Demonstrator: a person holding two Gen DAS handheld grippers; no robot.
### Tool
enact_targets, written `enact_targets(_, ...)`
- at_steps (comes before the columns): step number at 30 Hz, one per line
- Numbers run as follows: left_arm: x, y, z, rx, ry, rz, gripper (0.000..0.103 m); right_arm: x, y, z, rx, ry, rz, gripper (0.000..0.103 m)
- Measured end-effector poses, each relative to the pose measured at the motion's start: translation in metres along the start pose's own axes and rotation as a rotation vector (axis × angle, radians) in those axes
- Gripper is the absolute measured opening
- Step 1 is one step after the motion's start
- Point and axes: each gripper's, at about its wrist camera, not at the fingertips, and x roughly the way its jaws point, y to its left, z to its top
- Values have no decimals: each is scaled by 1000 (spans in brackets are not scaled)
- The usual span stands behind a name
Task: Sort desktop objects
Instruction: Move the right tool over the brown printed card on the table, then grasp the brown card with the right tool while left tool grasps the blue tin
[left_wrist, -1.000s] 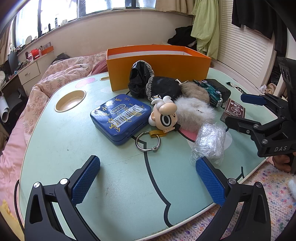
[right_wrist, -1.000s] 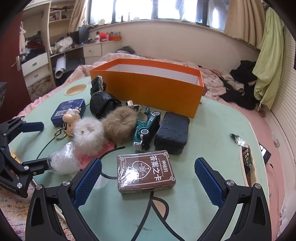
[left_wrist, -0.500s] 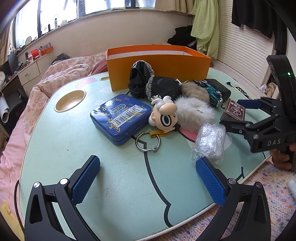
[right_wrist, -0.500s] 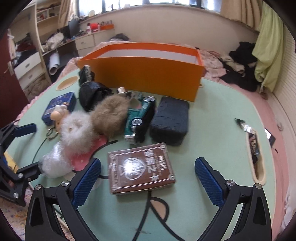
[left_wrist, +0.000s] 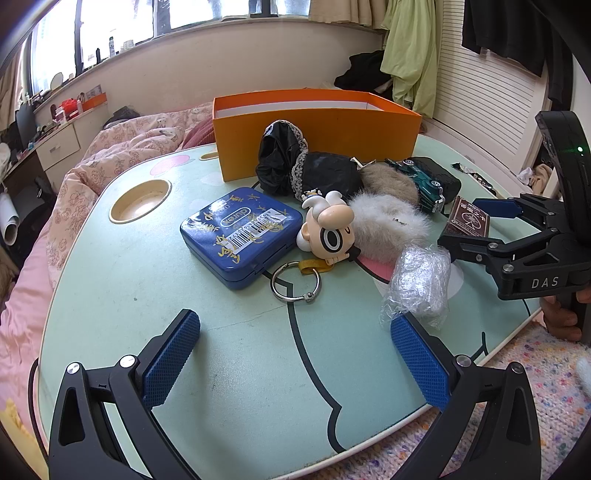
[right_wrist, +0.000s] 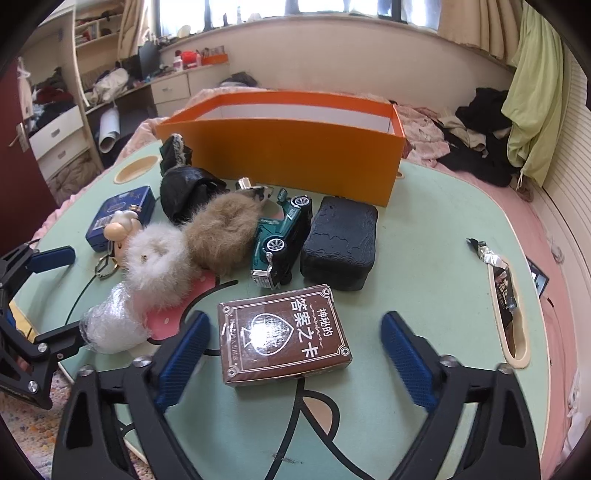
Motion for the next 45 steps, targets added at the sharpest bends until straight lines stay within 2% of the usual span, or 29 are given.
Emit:
enact_targets(1,0,0,0,-1,0,-1,103,-4,3,-2,-7,-23,9,56)
enact_targets(4,0,1,0,-3,-1,-3,103,-15,8,-13,-28,-68,27,55)
enact_targets(8,-1,1,-1,-6,-6,-2,103,-39,-1,-20,30,-173,41,55)
enact_targets(14,-16,21,1,-90,-80,-43,103,-37,-6,-18,67,-159,43,55)
enact_targets(16,-20,31,5,-115,-104,-15,103,-38,-5,-18,66,-159,44,56)
enact_targets(18,-20,42,12,-136,-109,4,103,-36,-7,-18,63,-152,44,56)
enact_targets(22,-15,54,30,-151,-114,-39,103,-34,-9,-20,67,-145,51,56)
enact_targets(27,7,46,63,60,-65,-65,103,-33,-13,-21,83,-138,55,56)
enact_targets(30,26,47,76,198,40,-144,103,-32,-15,-21,92,-134,57,56)
enact_targets(33,42,50,77,291,123,-127,103,-31,-15,-21,94,-129,60,56)
enact_targets(34,45,52,75,309,140,-134,101,-31,-15,-21,93,-127,60,56)
enact_targets(36,51,56,73,296,163,-167,73,-30,-14,-20,90,-122,59,56)
enact_targets(37,53,60,73,261,165,-203,67,-30,-15,-21,91,-121,59,56)
enact_targets(41,42,53,60,254,121,-185,66,-30,-18,-21,107,-120,60,56)
enact_targets(45,13,53,49,165,52,-203,66,-32,-20,-21,115,-126,61,56)
